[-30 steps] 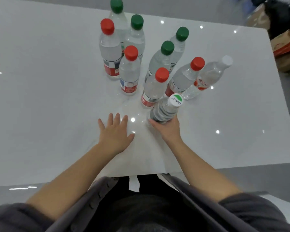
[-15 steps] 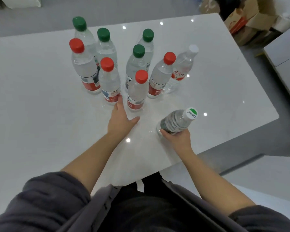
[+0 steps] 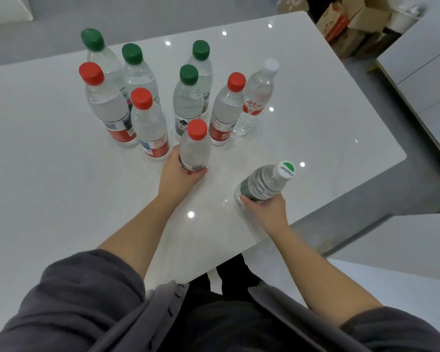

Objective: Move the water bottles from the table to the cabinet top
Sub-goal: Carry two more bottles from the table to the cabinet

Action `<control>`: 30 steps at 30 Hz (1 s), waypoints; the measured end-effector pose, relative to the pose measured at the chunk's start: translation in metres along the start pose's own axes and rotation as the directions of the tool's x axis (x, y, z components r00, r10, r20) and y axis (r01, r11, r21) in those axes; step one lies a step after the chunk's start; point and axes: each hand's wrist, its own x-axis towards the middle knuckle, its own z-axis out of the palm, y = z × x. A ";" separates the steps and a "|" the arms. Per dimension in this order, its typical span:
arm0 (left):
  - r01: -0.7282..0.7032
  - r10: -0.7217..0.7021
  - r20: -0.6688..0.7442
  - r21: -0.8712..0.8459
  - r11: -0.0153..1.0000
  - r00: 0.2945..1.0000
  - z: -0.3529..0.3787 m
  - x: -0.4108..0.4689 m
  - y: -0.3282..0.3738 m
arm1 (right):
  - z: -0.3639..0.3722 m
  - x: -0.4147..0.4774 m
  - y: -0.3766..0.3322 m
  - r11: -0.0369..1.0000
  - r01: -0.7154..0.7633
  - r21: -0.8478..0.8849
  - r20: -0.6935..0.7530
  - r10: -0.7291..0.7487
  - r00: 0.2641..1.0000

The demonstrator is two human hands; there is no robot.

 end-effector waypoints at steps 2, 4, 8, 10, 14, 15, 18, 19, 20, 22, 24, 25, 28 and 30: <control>0.025 -0.025 0.036 -0.008 1.000 0.999 0.000 -0.017 -0.008 | 0.000 0.000 0.000 1.000 -0.001 0.004 0.002 0.001 1.000; 0.027 -0.026 0.050 -0.022 0.999 0.998 0.001 -0.034 -0.016 | 0.001 0.001 0.001 1.000 0.001 0.013 0.005 -0.001 1.000; 0.009 -0.007 0.024 -0.094 0.996 1.000 0.008 -0.053 -0.019 | 0.006 0.000 0.004 0.998 0.011 0.067 -0.016 -0.010 1.000; 0.025 -0.022 0.035 -0.090 0.996 0.999 0.012 -0.053 -0.018 | 0.008 -0.001 0.006 0.996 0.023 0.081 -0.019 -0.021 1.000; 0.080 -0.079 0.022 -0.039 0.996 0.997 0.017 -0.049 -0.017 | 0.012 0.000 0.012 0.996 0.020 0.090 -0.028 -0.018 0.999; 0.078 -0.078 0.019 -0.034 0.996 0.997 0.017 -0.050 -0.015 | 0.012 0.000 0.012 0.995 0.020 0.096 -0.030 -0.017 0.999; 0.057 -0.057 0.029 -0.026 0.998 0.998 0.022 -0.058 -0.014 | 0.008 -0.004 0.015 0.990 0.018 0.140 -0.047 -0.012 0.999; 0.045 -0.044 0.043 -0.019 0.999 0.998 0.025 -0.063 -0.014 | 0.004 -0.008 0.018 0.987 0.008 0.159 -0.060 0.001 0.998; 0.034 -0.033 0.062 -0.009 0.999 0.998 0.029 -0.067 -0.013 | -0.001 -0.012 0.022 0.983 -0.008 0.182 -0.075 0.022 0.997; 0.008 -0.007 0.114 -0.001 1.000 0.993 0.041 -0.077 -0.007 | -0.015 -0.023 0.032 0.970 -0.046 0.240 -0.114 0.075 0.991; -0.020 0.023 0.181 -0.018 1.000 0.983 0.058 -0.087 0.003 | -0.035 -0.033 0.044 0.958 -0.050 0.282 -0.167 0.101 0.981; -0.034 0.040 0.216 -0.028 0.999 0.976 0.069 -0.093 0.010 | -0.047 -0.039 0.051 0.953 -0.048 0.299 -0.196 0.110 0.974; -0.099 0.109 0.309 -0.047 0.994 0.945 0.106 -0.114 0.033 | -0.087 -0.058 0.071 0.942 -0.077 0.327 -0.268 0.171 0.948; -0.119 0.131 0.372 -0.055 0.991 0.919 0.134 -0.129 0.045 | -0.114 -0.074 0.088 0.926 -0.084 0.367 -0.325 0.213 0.921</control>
